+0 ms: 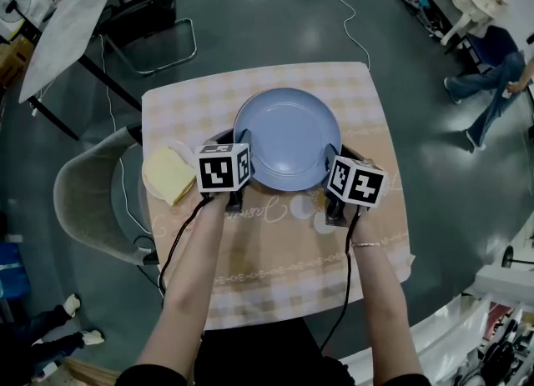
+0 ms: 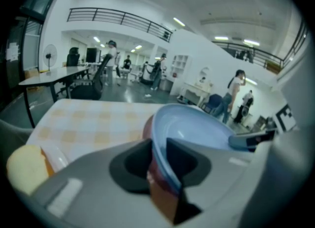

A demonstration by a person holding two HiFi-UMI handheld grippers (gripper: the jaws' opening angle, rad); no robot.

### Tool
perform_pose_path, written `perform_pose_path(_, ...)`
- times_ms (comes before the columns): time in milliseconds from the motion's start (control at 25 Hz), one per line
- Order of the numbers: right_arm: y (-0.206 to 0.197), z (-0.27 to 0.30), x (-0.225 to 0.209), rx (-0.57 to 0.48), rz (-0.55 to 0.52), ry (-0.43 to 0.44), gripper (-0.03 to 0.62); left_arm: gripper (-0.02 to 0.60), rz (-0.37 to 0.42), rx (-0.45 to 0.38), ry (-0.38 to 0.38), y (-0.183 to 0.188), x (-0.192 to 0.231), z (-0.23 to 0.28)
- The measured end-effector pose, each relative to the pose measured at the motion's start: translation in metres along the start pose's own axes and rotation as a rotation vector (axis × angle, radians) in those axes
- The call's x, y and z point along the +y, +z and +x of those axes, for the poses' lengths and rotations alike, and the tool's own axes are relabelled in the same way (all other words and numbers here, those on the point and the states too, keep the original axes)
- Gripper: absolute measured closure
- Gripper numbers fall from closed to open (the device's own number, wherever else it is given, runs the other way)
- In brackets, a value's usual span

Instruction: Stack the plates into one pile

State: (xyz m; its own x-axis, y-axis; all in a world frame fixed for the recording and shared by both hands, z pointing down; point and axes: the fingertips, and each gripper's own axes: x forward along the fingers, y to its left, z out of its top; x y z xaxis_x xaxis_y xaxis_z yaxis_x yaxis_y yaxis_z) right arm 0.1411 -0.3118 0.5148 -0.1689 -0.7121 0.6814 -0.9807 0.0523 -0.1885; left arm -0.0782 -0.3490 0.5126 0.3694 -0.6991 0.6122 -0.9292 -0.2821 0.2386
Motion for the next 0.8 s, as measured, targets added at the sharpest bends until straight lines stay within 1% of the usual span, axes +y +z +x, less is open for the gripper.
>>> perform_pose_path(160, 0.001, 0.009, 0.001, 0.005, -0.030, -0.010, 0.496, 0.485, 0.006, -0.006, 0.016, 0.002, 0.004, 0.005)
perform_pose_path(400, -0.003, 0.015, 0.004, 0.017, -0.038, 0.010, 0.484, 0.482, 0.049, -0.010, 0.056, 0.006, 0.008, 0.008)
perform_pose_path(600, -0.002, 0.016, 0.005, 0.011, -0.048, 0.012, 0.468, 0.476, 0.073, -0.002, 0.058, 0.006, 0.007, 0.008)
perform_pose_path(640, -0.001, 0.015, 0.005, 0.004, -0.050, 0.012, 0.462, 0.471, 0.075, -0.002, 0.057, 0.006, 0.006, 0.008)
perform_pose_path(720, 0.002, 0.014, 0.005, -0.017, -0.051, 0.009, 0.457, 0.435, 0.073, -0.001, 0.050, 0.006, 0.004, 0.008)
perform_pose_path(800, 0.006, 0.014, 0.005, -0.034, -0.050, 0.010, 0.454, 0.425, 0.070, -0.002, 0.046, 0.006, 0.003, 0.009)
